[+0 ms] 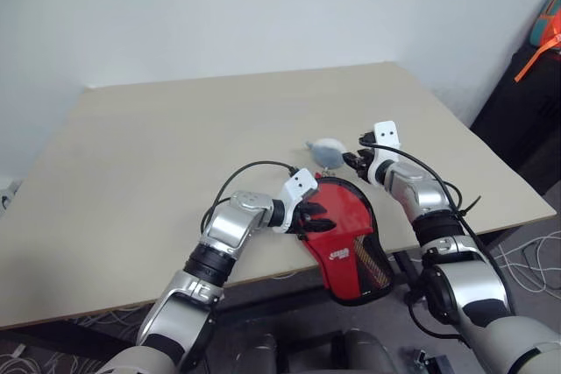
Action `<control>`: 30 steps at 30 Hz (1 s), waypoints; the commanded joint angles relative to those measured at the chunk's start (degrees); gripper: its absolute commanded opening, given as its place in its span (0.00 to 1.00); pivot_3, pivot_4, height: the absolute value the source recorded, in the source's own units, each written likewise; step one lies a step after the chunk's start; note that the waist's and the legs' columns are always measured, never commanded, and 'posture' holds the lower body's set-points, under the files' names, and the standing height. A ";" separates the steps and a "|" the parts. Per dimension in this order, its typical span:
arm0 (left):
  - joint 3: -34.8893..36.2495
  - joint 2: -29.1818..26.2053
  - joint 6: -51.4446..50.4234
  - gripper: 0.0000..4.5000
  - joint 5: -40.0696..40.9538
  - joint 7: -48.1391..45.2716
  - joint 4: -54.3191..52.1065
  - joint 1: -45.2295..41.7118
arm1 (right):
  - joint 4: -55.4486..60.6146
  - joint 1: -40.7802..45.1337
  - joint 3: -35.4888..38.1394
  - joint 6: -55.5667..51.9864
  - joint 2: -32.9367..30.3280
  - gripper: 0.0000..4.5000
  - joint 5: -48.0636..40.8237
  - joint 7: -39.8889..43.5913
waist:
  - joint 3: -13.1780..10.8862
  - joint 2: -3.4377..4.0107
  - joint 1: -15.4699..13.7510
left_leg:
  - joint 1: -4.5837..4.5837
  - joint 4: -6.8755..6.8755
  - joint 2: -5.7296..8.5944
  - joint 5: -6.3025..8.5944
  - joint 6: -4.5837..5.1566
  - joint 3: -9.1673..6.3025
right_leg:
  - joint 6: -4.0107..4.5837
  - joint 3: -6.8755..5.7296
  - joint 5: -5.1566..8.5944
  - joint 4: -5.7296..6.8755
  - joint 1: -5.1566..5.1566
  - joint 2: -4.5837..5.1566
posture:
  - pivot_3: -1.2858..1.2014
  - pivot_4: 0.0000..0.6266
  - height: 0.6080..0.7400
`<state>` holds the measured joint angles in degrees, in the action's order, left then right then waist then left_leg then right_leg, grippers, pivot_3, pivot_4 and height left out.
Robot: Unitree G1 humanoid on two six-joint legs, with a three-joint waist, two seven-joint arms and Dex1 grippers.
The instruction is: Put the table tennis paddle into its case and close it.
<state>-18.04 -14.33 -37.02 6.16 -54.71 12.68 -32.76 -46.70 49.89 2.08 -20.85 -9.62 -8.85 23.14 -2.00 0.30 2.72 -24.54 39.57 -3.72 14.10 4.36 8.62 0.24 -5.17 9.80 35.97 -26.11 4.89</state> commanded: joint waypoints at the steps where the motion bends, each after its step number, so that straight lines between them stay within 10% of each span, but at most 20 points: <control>1: -0.69 -0.64 -1.20 0.53 0.09 1.00 -2.17 0.83 | -5.23 5.01 0.62 4.14 1.14 0.84 0.83 -0.75 | 0.00 0.00 -0.02 | -0.01 0.00 0.01 0.00 0.00 0.00 | 0.00 0.00 0.00 0.01 0.00 0.01 | 0.52 0.00 0.88; 20: 1.42 -2.14 -7.30 0.53 3.08 6.61 -10.28 4.22 | -28.33 15.56 1.80 11.81 6.05 0.91 5.54 -7.29 | 0.02 0.03 0.29 | 0.01 0.01 0.00 0.05 -0.29 0.09 | 0.00 0.04 0.00 0.08 -0.01 0.01 | 0.52 0.00 0.88; 30: -0.07 -2.19 -8.22 0.53 2.44 9.73 -9.50 4.06 | -28.18 16.13 5.30 14.18 6.99 0.21 4.13 -10.02 | 0.03 0.04 0.29 | 0.02 0.01 0.00 0.04 -0.32 0.09 | 0.00 0.04 0.00 0.11 -0.01 0.01 | 0.52 0.00 0.88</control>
<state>-17.46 -16.15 -44.73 9.59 -46.16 2.79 -28.12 -76.04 63.71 6.21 -8.08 -2.61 -4.33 13.85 -1.98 0.33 3.01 -24.52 39.58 -3.71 14.15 4.04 8.71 0.23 -5.13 9.80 36.08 -26.12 4.90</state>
